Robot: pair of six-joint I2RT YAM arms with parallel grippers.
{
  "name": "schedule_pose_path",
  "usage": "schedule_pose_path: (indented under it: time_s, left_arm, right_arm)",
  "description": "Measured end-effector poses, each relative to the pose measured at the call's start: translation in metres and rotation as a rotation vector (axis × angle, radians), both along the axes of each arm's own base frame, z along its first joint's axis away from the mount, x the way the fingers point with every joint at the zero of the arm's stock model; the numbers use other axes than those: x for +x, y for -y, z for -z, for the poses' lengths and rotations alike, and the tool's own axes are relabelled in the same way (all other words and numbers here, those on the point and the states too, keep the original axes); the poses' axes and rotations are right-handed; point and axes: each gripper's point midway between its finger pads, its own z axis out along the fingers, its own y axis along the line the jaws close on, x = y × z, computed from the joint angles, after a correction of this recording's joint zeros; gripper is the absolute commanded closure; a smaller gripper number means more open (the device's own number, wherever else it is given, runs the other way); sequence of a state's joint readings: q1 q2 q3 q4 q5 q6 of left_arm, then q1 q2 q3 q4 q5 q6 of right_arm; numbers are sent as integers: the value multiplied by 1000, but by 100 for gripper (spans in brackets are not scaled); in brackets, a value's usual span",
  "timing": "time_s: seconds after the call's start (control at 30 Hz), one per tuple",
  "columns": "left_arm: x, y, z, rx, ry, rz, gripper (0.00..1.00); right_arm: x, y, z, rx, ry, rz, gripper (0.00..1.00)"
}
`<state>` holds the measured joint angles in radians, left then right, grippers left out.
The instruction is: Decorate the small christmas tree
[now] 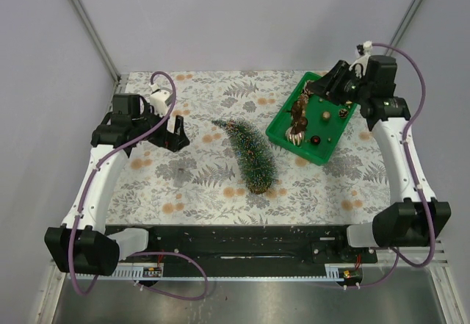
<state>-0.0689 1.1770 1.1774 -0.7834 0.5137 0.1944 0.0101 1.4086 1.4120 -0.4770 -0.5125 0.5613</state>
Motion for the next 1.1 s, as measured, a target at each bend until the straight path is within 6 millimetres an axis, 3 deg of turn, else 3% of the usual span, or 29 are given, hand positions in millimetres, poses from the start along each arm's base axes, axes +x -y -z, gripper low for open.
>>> schedule_pose_path:
  time_s: [0.23, 0.33, 0.47, 0.6, 0.7, 0.8, 0.97, 1.1]
  left_arm:
    - [1, 0, -7, 0, 18, -2, 1]
    - [6, 0, -27, -3, 65, -5, 1]
    - [13, 1, -74, -17, 187, -2, 1]
    - [4, 9, -127, -61, 320, 40, 1]
    - [-13, 21, -170, -119, 415, 107, 1]
    - [-34, 36, -200, -195, 465, 198, 1]
    - [-68, 68, -234, -335, 473, 364, 1]
    - [-98, 107, -245, -385, 469, 542, 1]
  right_arm:
    - [-36, -18, -117, 38, 253, -89, 68]
    - [-55, -36, -162, 48, 356, -150, 69]
    - [-81, -56, -201, 63, 438, -216, 69]
    - [-106, -67, -226, 87, 499, -276, 69]
    - [-126, -71, -238, 122, 523, -318, 69]
    - [-141, -74, -252, 160, 548, -355, 69]
    - [-164, -77, -278, 208, 609, -405, 69]
    - [-177, -77, -287, 230, 630, -426, 69]
